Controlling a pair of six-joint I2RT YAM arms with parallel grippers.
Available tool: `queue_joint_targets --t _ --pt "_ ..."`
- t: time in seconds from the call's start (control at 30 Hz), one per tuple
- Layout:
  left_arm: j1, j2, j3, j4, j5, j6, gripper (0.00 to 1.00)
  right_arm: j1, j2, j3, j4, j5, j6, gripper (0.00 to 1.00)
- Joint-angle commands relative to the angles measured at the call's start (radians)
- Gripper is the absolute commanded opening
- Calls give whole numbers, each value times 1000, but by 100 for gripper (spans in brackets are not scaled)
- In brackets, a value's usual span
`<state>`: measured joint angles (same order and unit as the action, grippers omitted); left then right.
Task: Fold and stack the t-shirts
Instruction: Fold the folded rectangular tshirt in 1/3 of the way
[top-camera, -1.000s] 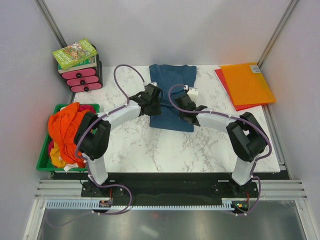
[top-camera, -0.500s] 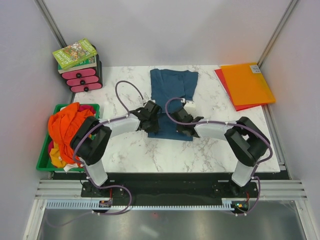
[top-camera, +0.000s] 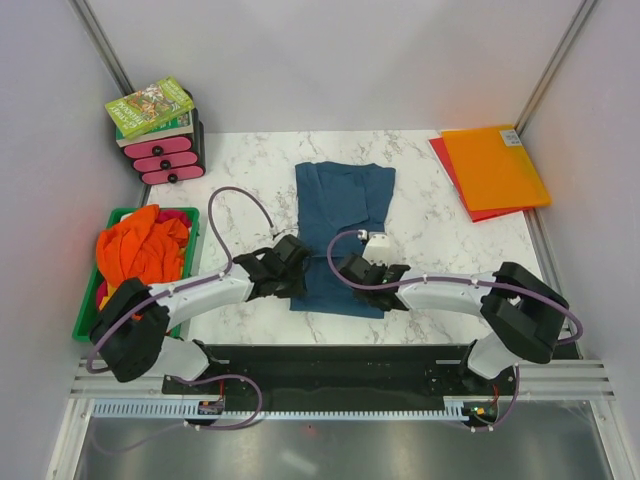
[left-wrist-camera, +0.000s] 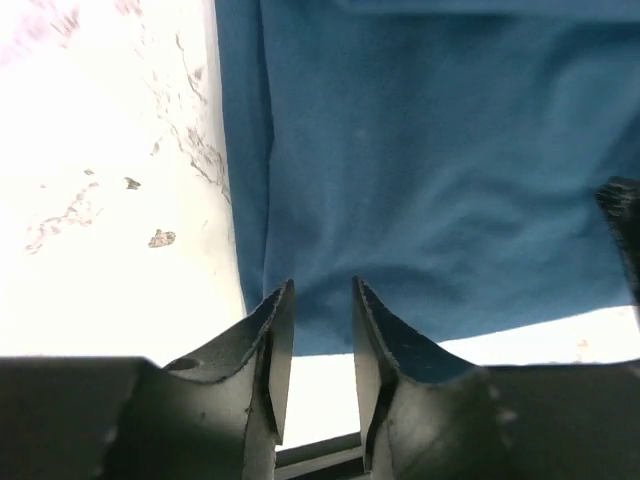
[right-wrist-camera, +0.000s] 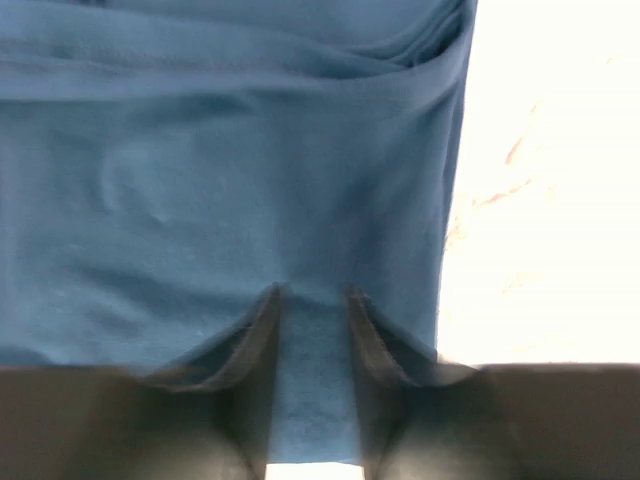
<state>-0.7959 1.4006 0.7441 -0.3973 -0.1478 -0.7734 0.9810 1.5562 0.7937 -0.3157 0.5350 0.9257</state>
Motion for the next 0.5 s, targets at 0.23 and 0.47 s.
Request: queue_joint_targets --t 0.23,0.47 --pt "3 -176 61 25 -44 -4 38 35 30 262 -112 145 -154 0" --pt "1 -169 -12 64 -42 -20 31 33 139 325 -83 80 -203 0"
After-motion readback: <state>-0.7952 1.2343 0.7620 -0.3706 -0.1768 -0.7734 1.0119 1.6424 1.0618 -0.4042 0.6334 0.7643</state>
